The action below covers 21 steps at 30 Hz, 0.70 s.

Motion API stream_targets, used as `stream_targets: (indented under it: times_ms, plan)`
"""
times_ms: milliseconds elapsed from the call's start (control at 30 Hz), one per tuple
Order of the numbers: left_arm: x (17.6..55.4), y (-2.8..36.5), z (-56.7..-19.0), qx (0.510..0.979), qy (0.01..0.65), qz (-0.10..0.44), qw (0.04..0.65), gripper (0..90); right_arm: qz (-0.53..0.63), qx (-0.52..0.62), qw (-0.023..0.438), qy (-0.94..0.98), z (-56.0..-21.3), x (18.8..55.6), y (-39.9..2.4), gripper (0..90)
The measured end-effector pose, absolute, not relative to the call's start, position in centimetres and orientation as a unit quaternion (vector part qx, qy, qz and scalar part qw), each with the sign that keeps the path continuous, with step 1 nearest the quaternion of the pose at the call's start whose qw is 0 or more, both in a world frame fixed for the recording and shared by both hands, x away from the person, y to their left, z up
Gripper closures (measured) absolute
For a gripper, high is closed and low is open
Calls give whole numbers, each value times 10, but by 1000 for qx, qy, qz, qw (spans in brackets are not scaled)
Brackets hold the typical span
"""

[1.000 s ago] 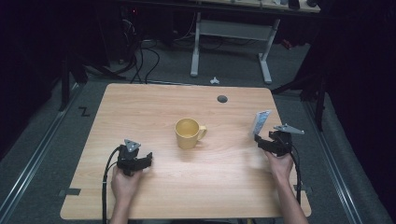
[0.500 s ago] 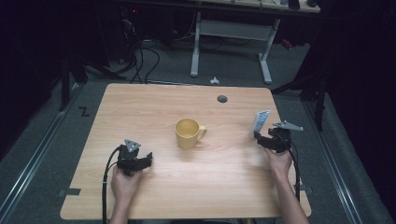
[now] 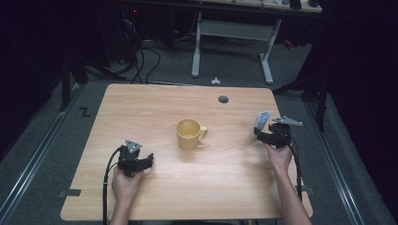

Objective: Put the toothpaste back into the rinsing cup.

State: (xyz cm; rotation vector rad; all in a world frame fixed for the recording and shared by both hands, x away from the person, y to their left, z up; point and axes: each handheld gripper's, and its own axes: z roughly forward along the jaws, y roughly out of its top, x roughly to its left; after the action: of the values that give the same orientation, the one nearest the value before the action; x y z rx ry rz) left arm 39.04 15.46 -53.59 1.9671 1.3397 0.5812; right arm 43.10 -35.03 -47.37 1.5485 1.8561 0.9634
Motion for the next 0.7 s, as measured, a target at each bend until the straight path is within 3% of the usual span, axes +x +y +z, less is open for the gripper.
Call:
stream_targets:
  times_ms: [700]
  plan:
    - [390,155,-536,756,514,223,339,278,353,569,273,690,-473,449,-340,326]
